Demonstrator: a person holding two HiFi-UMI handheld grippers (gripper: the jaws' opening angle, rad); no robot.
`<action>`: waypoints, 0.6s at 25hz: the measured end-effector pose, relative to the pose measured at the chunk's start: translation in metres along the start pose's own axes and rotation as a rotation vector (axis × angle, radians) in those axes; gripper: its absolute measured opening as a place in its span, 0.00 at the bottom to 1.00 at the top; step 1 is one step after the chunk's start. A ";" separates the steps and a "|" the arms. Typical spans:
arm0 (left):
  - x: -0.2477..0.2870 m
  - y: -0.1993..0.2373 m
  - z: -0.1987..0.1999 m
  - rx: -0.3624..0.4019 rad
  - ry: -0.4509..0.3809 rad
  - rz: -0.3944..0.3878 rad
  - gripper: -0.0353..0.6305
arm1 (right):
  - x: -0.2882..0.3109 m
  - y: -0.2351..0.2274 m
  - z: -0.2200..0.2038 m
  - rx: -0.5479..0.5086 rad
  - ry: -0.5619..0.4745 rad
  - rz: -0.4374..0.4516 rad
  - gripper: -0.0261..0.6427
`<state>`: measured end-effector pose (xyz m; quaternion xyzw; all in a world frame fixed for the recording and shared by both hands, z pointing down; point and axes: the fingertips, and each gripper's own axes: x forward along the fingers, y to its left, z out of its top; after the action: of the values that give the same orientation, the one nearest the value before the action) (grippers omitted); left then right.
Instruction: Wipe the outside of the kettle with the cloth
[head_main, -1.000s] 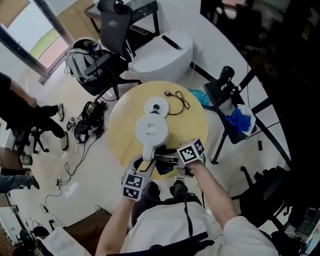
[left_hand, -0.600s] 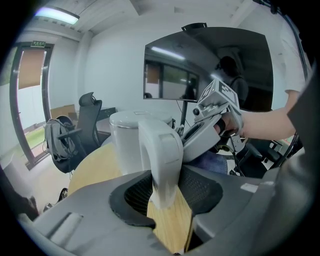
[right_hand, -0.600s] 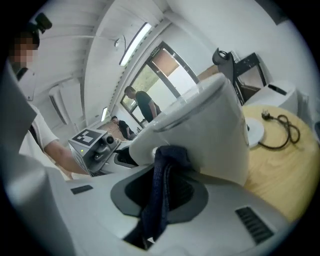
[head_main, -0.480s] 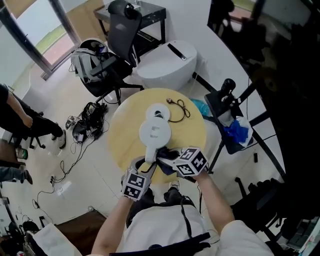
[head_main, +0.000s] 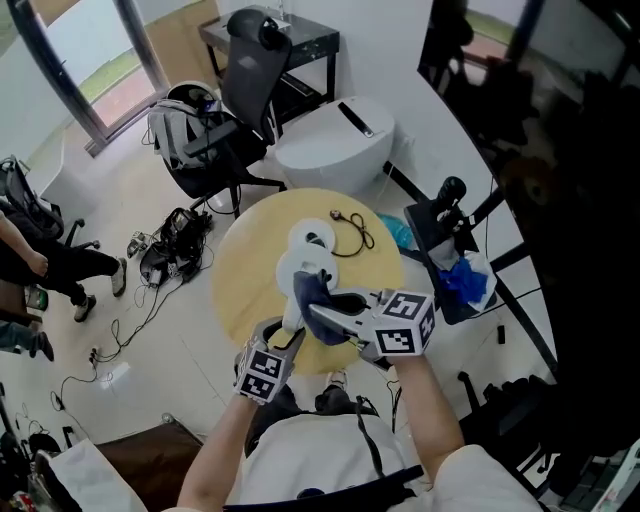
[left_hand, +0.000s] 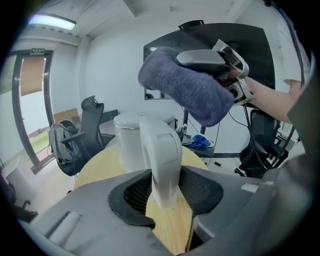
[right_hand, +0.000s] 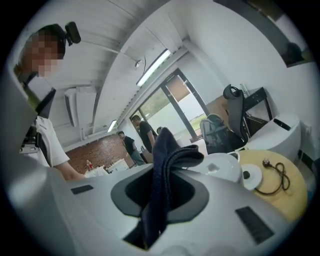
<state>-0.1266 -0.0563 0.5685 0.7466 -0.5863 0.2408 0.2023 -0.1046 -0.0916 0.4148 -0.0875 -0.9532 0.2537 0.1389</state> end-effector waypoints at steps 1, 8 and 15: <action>-0.001 0.001 0.001 -0.002 -0.009 0.014 0.32 | -0.010 -0.001 0.004 0.021 -0.029 0.005 0.13; -0.056 -0.006 0.031 -0.148 -0.181 0.084 0.43 | -0.083 -0.038 0.002 0.215 -0.273 -0.090 0.13; -0.131 0.010 0.033 -0.417 -0.377 0.185 0.15 | -0.107 -0.049 -0.023 0.344 -0.380 -0.180 0.13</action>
<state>-0.1580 0.0244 0.4637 0.6638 -0.7159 -0.0105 0.2163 -0.0011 -0.1483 0.4351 0.0717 -0.9091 0.4102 -0.0076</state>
